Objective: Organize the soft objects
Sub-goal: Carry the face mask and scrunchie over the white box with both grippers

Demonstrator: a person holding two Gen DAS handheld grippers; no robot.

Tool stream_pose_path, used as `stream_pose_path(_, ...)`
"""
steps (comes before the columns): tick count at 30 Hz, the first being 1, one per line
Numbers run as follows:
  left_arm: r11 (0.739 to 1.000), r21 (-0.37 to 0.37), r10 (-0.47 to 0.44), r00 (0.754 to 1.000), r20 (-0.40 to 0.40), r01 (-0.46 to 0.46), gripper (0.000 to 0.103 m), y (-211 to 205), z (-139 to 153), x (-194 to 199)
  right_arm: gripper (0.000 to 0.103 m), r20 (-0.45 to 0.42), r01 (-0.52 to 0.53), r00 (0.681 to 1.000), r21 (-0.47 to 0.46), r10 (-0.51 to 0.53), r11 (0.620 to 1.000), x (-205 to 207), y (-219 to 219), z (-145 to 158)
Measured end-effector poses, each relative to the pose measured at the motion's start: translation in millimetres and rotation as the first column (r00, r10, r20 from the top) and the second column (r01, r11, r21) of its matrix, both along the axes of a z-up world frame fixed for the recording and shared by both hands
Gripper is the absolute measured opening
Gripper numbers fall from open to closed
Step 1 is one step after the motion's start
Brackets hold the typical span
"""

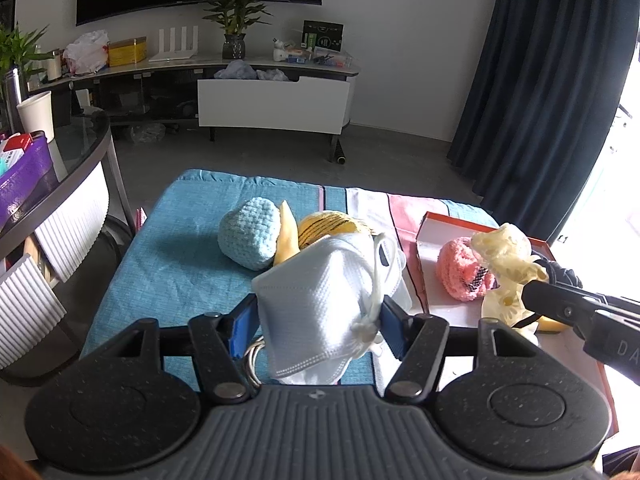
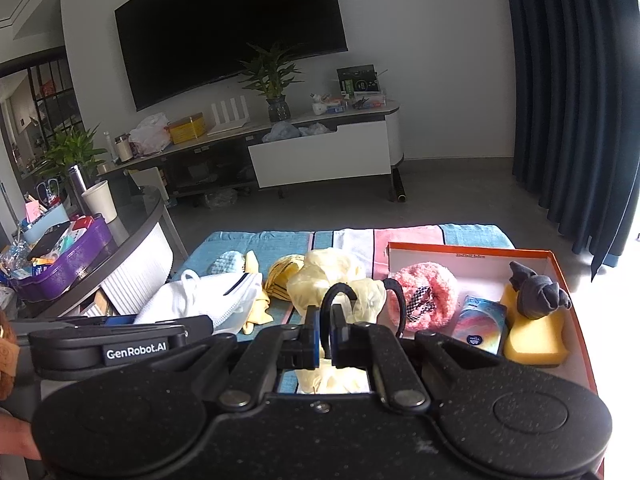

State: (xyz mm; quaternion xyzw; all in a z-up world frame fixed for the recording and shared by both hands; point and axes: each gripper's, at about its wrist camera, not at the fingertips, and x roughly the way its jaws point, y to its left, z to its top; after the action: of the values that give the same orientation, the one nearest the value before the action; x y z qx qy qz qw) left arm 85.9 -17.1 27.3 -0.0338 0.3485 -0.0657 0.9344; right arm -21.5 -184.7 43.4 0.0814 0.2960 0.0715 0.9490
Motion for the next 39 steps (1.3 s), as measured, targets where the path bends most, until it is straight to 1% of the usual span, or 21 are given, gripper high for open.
stream_pose_path(13,0.999,-0.009,-0.033,0.999,0.002,0.033,0.064,-12.9,-0.1,-3.8,0.006,0.001,0.041,0.999,0.002,-0.041,0.999,-7.0,-16.6,0.5)
stream_pose_path(39,0.989,-0.006,-0.148,0.989,0.01,0.148,0.064,-58.4,1.9,-5.0,0.006,0.008,0.157,0.988,0.003,-0.157,0.988,-25.4,-62.5,2.6)
